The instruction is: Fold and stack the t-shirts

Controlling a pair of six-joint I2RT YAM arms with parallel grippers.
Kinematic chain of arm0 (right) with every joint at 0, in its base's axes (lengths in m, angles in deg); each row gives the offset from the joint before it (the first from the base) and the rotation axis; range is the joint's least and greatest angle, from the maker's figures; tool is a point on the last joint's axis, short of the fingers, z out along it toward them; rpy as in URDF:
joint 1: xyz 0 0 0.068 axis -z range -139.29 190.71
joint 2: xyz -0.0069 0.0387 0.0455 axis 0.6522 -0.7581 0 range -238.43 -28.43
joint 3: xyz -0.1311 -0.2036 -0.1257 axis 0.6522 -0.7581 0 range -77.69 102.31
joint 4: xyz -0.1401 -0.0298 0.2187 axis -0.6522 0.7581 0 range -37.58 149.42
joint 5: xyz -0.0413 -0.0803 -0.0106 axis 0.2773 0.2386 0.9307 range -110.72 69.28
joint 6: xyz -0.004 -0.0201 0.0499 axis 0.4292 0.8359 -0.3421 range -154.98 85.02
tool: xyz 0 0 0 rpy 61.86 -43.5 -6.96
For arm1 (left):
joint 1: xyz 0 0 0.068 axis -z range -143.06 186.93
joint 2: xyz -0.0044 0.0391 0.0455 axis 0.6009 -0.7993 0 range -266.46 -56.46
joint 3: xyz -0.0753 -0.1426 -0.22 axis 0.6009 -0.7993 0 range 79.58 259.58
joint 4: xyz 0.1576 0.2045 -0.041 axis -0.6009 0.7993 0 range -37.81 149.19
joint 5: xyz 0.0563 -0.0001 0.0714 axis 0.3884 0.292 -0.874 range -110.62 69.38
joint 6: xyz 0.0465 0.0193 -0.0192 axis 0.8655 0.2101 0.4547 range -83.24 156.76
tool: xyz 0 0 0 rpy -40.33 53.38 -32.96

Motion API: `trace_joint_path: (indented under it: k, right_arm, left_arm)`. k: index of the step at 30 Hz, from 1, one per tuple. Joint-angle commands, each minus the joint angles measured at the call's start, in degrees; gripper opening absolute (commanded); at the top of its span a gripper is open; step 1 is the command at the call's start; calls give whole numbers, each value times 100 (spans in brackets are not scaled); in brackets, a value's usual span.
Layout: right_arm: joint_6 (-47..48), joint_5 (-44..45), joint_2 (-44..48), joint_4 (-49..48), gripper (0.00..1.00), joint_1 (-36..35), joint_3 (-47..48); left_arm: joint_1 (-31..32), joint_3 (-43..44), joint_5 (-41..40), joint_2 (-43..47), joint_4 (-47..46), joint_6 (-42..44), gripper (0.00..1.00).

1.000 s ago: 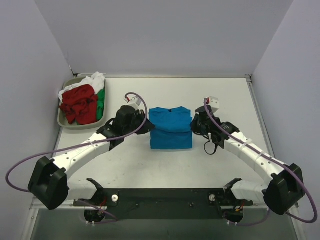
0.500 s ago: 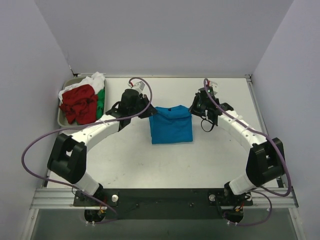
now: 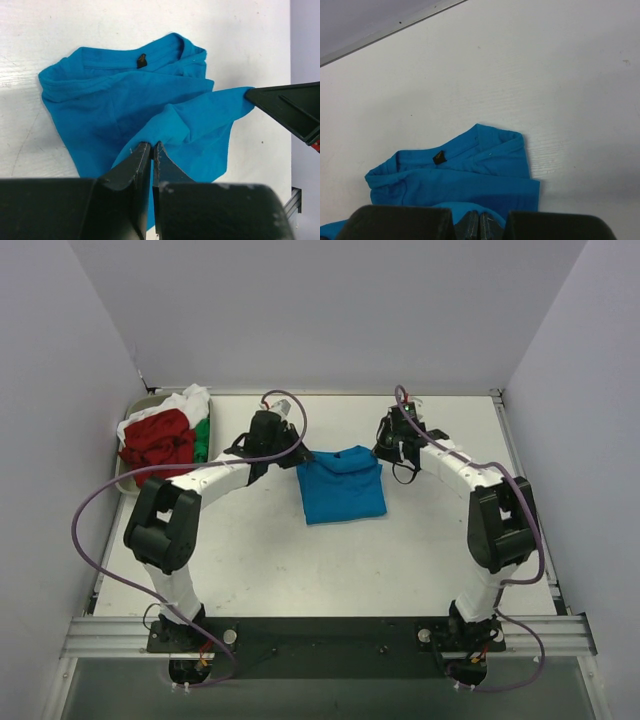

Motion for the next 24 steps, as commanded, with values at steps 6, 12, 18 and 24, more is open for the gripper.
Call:
trace_joint_path:
  k: [6, 12, 18, 24]
  right_arm:
    - [65, -247, -575, -250, 0, 140, 600]
    - [-5, -344, -953, -258, 0, 202, 986]
    - [-58, -458, -1550, -153, 25, 211, 1470]
    - [99, -187, -1701, -153, 62, 202, 1637]
  left_arm:
    - [-187, 135, 71, -311, -665, -86, 0]
    - [-319, -85, -25, -249, -762, -165, 0]
    - [-389, -217, -280, -398, -622, -340, 0]
    - [-398, -523, -939, -250, -507, -508, 88]
